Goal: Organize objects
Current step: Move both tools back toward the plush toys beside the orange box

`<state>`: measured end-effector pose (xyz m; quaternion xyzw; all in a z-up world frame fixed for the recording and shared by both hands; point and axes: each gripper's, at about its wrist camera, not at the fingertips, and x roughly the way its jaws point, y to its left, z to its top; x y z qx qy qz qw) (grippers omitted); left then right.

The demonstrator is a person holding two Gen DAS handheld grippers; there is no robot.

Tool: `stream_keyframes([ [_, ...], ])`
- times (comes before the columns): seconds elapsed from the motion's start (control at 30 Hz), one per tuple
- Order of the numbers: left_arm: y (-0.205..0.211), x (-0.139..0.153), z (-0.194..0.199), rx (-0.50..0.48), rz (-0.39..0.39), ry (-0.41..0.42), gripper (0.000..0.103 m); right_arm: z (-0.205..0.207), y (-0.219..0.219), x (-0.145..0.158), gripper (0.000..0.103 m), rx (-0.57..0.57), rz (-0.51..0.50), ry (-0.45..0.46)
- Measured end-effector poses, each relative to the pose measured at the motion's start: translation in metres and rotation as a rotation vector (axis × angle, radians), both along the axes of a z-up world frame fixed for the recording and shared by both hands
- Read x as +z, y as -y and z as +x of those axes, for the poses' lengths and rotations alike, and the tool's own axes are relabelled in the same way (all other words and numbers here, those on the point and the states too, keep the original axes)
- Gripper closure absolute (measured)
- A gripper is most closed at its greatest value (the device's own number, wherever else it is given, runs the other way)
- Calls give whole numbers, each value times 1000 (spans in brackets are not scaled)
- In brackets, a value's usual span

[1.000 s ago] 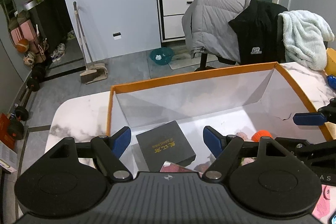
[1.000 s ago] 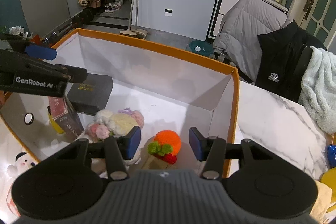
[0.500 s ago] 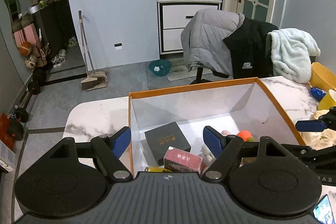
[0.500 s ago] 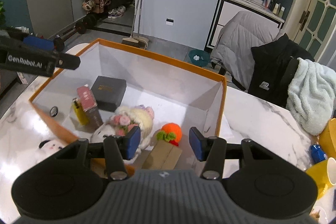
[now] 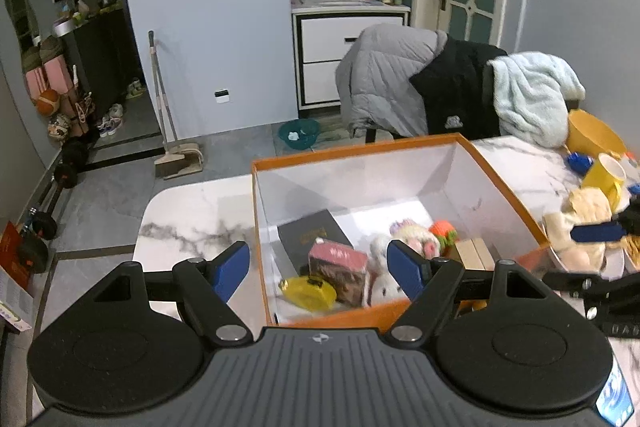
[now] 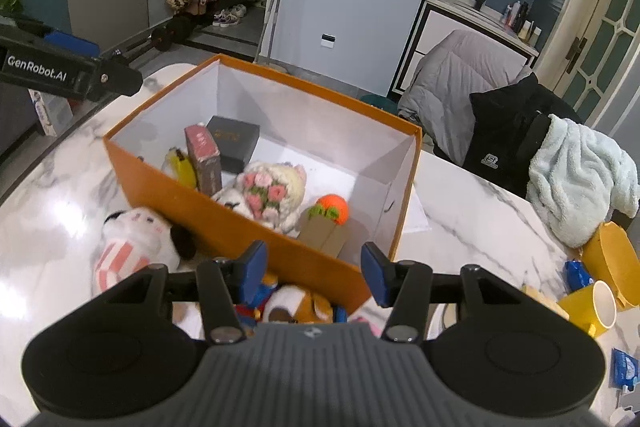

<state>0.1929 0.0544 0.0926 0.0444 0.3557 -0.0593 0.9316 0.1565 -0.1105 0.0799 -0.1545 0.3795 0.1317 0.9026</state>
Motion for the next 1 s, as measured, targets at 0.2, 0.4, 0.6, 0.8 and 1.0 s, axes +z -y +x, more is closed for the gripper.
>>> stream_keyframes([
  [0.2,0,-11,-17,-27,-20,-15,14,-12,6,-2,47,-9,-9,-2],
  [0.4,0,-31,-31,-50,-26,-44,14,-15,8,-16,45,-14,-11,-24],
  [0.6,6,-63,-35,-70,-30,-100,14,-15,-3,-50,44,32,-83,-69],
  [0.8,12,-83,-38,-89,-67,-137,14,-10,-5,-67,44,40,-87,-96],
  [1.0,13,-100,-39,-80,-121,-186,14,-5,-1,-76,42,36,-78,-100],
])
